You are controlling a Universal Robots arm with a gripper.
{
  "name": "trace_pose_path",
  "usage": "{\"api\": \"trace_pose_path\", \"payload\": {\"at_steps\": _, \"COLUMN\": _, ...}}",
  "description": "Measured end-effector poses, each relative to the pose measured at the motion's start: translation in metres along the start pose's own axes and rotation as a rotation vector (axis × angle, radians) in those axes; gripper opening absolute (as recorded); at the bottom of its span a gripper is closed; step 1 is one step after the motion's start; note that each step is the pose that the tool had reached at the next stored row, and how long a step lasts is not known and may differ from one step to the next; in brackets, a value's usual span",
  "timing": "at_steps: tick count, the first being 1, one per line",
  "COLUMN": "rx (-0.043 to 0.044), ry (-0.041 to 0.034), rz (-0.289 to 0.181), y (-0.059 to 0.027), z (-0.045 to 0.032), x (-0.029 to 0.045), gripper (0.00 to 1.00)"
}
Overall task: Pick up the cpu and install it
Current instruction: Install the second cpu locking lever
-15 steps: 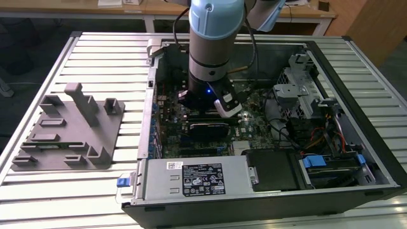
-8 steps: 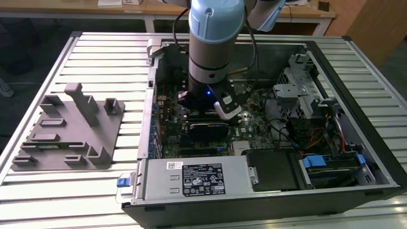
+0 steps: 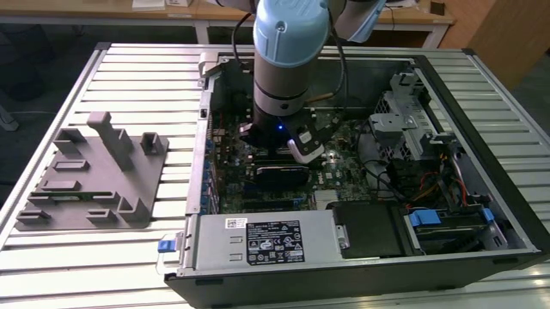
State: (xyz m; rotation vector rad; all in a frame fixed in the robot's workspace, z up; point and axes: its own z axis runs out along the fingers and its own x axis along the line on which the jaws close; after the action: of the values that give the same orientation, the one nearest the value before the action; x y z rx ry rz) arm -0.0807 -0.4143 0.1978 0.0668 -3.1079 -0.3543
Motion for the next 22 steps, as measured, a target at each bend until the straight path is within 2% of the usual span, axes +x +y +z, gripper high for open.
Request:
{"api": "trace_pose_path", "payload": {"at_steps": 2, "rx": -0.013, "ry": -0.0005, "rz": 0.0, "y": -0.0001, "z": 0.0005, "x": 0.0012, "gripper": 0.11}}
{"api": "trace_pose_path", "payload": {"at_steps": 5, "rx": -0.028, "ry": -0.0012, "rz": 0.0, "y": -0.0003, "z": 0.0019, "x": 0.0033, "gripper": 0.11}}
{"api": "trace_pose_path", "payload": {"at_steps": 11, "rx": -0.0513, "ry": -0.0022, "rz": -0.001, "y": -0.0011, "z": 0.0051, "x": 0.0055, "gripper": 0.11}}
{"api": "trace_pose_path", "payload": {"at_steps": 15, "rx": -0.0573, "ry": -0.0025, "rz": -0.001, "y": -0.0017, "z": 0.0062, "x": 0.0059, "gripper": 0.11}}
{"api": "trace_pose_path", "payload": {"at_steps": 22, "rx": -0.0588, "ry": -0.0023, "rz": -0.001, "y": -0.0027, "z": 0.0076, "x": 0.0068, "gripper": 0.11}}
